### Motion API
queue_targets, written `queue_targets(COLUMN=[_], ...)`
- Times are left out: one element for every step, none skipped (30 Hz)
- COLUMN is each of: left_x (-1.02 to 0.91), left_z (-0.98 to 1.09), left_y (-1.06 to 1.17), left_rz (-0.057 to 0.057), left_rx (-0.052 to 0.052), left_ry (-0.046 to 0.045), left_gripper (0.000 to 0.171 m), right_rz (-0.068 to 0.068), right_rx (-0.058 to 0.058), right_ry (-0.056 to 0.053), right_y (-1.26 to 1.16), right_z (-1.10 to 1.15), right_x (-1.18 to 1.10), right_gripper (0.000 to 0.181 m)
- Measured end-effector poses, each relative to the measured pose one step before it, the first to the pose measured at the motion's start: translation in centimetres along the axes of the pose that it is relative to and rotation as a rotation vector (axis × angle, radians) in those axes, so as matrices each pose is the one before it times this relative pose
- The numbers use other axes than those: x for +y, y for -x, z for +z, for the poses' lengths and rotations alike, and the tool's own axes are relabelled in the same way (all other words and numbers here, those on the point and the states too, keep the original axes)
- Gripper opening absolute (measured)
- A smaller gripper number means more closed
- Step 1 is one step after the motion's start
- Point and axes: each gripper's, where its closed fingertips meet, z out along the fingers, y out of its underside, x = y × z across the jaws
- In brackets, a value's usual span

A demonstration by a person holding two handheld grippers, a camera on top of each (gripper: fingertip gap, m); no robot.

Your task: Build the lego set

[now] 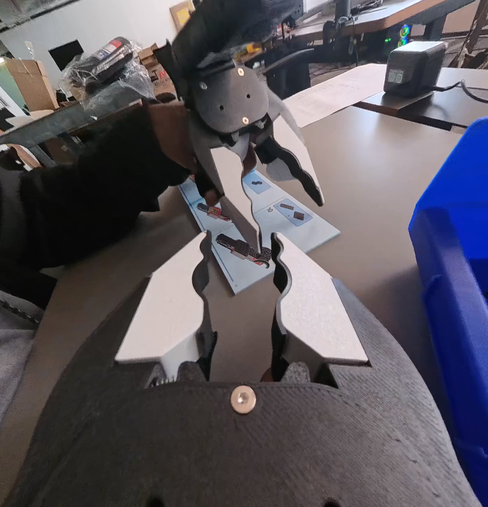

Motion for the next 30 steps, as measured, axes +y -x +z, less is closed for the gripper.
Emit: queue_targets(left_x=[0.065,0.040,0.020,0.040,0.026,0.004,-0.063,-0.070,-0.072,-0.007,0.011,0.010,-0.005,0.016,0.018,-0.030,-0.030,-0.004,-0.025,-0.051,-0.056,-0.067,-0.056,-0.061,-0.026,-0.049,-0.051,-0.034,-0.020,-0.008], left_z=[0.110,0.110,0.093,0.069,0.044,0.021,0.024,-0.005,0.000,-0.010,-0.004,-0.006,0.010,0.008,0.003,0.004,-0.014,-0.005,-0.027,-0.050,-0.059,-0.065,-0.061,-0.070,-0.069,-0.078,-0.079,-0.078,-0.060,-0.067], left_y=[0.195,-0.009,-0.122,-0.018,0.079,0.006,-0.074,-0.070,-0.025,-0.042,-0.048,-0.044,0.033,0.067,0.075,0.058,0.049,0.037,0.048,0.031,0.002,0.021,0.035,0.045,0.035,0.036,0.006,-0.015,-0.009,0.002], left_rz=[-0.0007,-0.0076,-0.0050,0.0001,0.0008,-0.0013,-0.0009,0.0012,0.0025,0.0024,0.0034,0.0041,0.0027,0.0016,0.0010,0.0004,-0.0015,-0.0025,-0.0010,0.0000,0.0007,0.0006,-0.0006,-0.0012,-0.0005,-0.0004,-0.0007,-0.0012,-0.0004,0.0000], left_rx=[-0.0062,0.0063,0.0105,0.0013,-0.0043,0.0004,0.0040,0.0025,-0.0016,-0.0009,-0.0014,-0.0013,-0.0053,-0.0068,-0.0055,-0.0041,-0.0021,-0.0002,-0.0018,-0.0009,0.0001,-0.0006,-0.0014,-0.0018,-0.0012,-0.0014,0.0006,0.0027,0.0020,0.0014], left_ry=[-0.00132,-0.00252,-0.00268,-0.00039,0.00118,0.00087,-0.00303,-0.00375,-0.00345,0.00035,0.00164,0.00106,-0.00018,0.00107,0.00079,-0.00175,-0.00290,-0.00114,-0.00214,-0.00403,-0.00465,-0.00497,-0.00445,-0.00430,-0.00382,-0.00403,-0.00471,-0.00379,-0.00317,-0.00225], left_gripper=[0.095,0.094,0.094,0.094,0.094,0.094,0.092,0.090,0.088,0.086,0.084,0.082,0.080,0.079,0.077,0.076,0.074,0.073,0.071,0.069,0.067,0.066,0.064,0.063,0.061,0.060,0.059,0.058,0.058,0.057], right_rz=[0.0110,0.0132,0.0155,0.0170,0.0188,0.0210,0.0216,0.0195,0.0159,0.0110,0.0059,0.0019,-0.0013,-0.0034,-0.0035,-0.0025,-0.0016,-0.0006,0.0006,0.0010,0.0005,0.0000,-0.0001,-0.0006,-0.0011,-0.0010,-0.0005,0.0003,0.0014,0.0027], right_rx=[-0.0059,-0.0066,-0.0060,-0.0059,-0.0063,-0.0064,-0.0059,-0.0038,-0.0022,-0.0014,-0.0011,-0.0002,0.0006,0.0012,0.0021,0.0024,0.0023,0.0021,0.0022,0.0021,0.0019,0.0020,0.0018,0.0017,0.0023,0.0024,0.0023,0.0032,0.0056,0.0089], right_ry=[-0.0094,-0.0085,-0.0083,-0.0092,-0.0103,-0.0100,-0.0098,-0.0101,-0.0097,-0.0078,-0.0045,-0.0006,0.0024,0.0034,0.0034,0.0028,0.0012,0.0000,-0.0005,-0.0009,-0.0013,-0.0010,0.0001,0.0004,0.0004,0.0008,0.0013,0.0014,0.0007,0.0012], right_y=[-0.042,-0.056,-0.068,-0.077,-0.087,-0.107,-0.120,-0.135,-0.130,-0.097,-0.041,-0.016,0.007,0.029,0.016,-0.004,-0.011,-0.021,-0.032,-0.038,-0.026,-0.032,-0.020,-0.011,-0.023,-0.022,-0.015,-0.046,-0.091,-0.150], right_z=[-0.112,-0.116,-0.118,-0.136,-0.149,-0.141,-0.152,-0.133,-0.121,-0.101,-0.051,-0.014,0.016,0.039,0.039,0.023,0.018,0.003,-0.005,-0.019,-0.013,-0.015,0.008,-0.002,-0.001,0.006,0.014,0.018,0.035,0.047], right_x=[-0.114,-0.098,-0.085,-0.095,-0.111,-0.102,-0.098,-0.115,-0.118,-0.098,-0.064,0.001,0.029,0.050,0.050,0.033,0.017,0.006,-0.008,-0.016,-0.016,-0.012,0.002,0.003,0.002,0.017,0.013,0.012,0.003,-0.003], right_gripper=[0.046,0.046,0.046,0.046,0.045,0.045,0.045,0.045,0.045,0.044,0.044,0.044,0.044,0.044,0.044,0.044,0.044,0.044,0.044,0.044,0.044,0.044,0.044,0.044,0.044,0.044,0.044,0.044,0.044,0.044])
